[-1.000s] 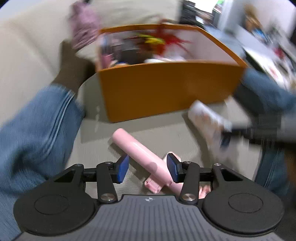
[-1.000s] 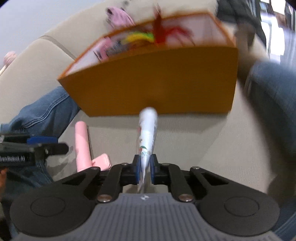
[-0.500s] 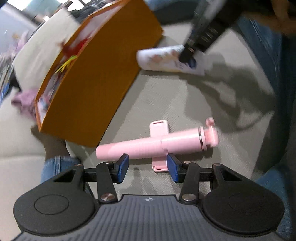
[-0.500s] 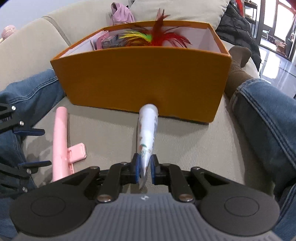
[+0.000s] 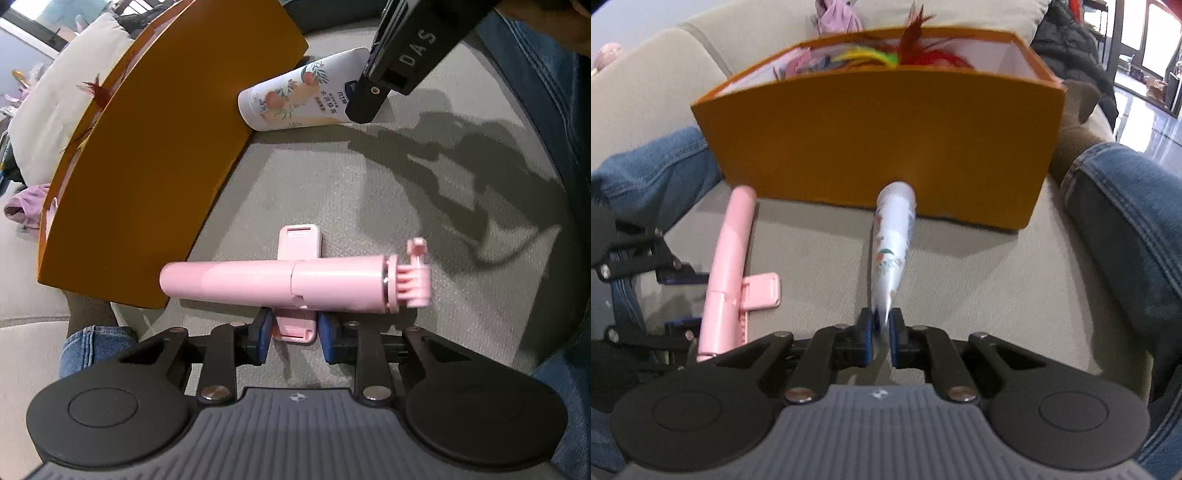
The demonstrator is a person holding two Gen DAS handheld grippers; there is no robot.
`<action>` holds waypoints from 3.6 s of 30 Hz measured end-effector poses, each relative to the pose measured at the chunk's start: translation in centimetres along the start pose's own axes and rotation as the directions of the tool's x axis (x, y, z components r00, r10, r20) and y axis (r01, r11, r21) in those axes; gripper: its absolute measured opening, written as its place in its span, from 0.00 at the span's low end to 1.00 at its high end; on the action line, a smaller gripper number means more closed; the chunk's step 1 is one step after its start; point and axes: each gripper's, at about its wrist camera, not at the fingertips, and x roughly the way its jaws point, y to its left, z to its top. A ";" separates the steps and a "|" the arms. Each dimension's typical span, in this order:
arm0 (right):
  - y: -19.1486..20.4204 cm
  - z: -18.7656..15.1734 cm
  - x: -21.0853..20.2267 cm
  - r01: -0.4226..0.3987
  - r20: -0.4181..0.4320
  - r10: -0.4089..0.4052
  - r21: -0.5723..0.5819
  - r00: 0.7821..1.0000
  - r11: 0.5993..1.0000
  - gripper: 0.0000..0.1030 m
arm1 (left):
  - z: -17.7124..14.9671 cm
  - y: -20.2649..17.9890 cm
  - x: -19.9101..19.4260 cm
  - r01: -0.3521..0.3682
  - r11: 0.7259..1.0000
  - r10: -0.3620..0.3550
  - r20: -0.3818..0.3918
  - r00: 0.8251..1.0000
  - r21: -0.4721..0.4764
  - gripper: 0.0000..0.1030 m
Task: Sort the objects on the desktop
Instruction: 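Lift the pink selfie stick with the left gripper and turn it upright, then carry the selfie stick and lotion tube up over the shoebox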
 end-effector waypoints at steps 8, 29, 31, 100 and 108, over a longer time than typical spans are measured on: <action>-1.1 0.3 -1.0 0.068 0.017 -0.068 0.032 0.998 0.997 0.10 | 0.9 0.6 -0.9 0.075 0.988 -0.065 0.078 0.995 -0.132 0.29; -3.2 2.8 -5.8 0.073 0.158 -0.078 0.039 0.984 0.997 0.05 | -0.2 1.0 -4.1 0.029 0.996 -0.043 0.179 0.983 0.081 0.53; -3.6 3.1 -5.7 0.065 0.152 -0.072 0.050 0.986 0.997 0.06 | -0.2 0.4 -4.1 0.013 0.989 -0.042 0.191 0.981 0.148 0.55; -10.0 3.6 -6.3 -0.019 0.202 -0.021 0.192 0.979 0.981 0.06 | 8.2 3.5 -1.8 0.180 0.966 -0.229 0.290 0.929 0.185 0.20; -9.5 3.4 -7.1 -0.017 0.207 -0.022 0.181 0.978 0.983 0.05 | 6.8 4.6 -3.0 0.271 0.961 -0.240 0.314 0.918 -0.057 0.14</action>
